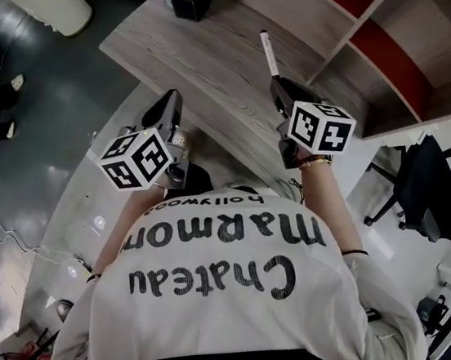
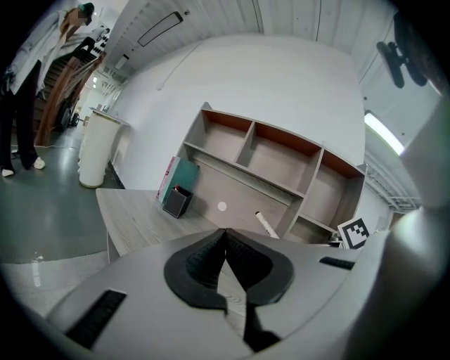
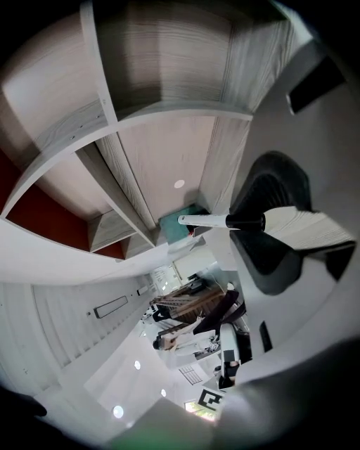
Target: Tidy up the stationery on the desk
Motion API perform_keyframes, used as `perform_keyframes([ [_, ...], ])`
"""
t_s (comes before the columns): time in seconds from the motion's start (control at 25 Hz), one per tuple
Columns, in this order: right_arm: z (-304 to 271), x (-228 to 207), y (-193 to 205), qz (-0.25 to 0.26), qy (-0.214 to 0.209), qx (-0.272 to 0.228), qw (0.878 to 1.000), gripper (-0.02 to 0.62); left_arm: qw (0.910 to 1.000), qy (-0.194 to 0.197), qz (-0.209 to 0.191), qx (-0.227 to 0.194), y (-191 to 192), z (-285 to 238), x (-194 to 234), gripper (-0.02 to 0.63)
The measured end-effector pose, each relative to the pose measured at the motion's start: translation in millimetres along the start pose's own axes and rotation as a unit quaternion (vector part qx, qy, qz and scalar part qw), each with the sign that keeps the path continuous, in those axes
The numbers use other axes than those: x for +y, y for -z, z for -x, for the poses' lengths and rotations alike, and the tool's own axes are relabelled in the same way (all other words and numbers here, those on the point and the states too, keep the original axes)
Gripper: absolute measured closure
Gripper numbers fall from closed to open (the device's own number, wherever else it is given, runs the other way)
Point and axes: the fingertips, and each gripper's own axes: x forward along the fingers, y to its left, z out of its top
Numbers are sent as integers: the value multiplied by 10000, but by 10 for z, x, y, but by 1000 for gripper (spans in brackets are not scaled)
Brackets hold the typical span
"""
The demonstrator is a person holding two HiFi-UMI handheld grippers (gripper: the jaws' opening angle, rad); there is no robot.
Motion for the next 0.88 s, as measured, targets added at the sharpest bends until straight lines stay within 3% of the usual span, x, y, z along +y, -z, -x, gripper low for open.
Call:
perform_keyframes([
  [0.36,-342,-4,-103,-94,206,97,9997,515,9996,190,107,179,-149,-347,297,591],
  [0.88,-1340,26,-173,-469,739,499,9949,515,9955,458,190,803,-460,-1185,1189,591],
])
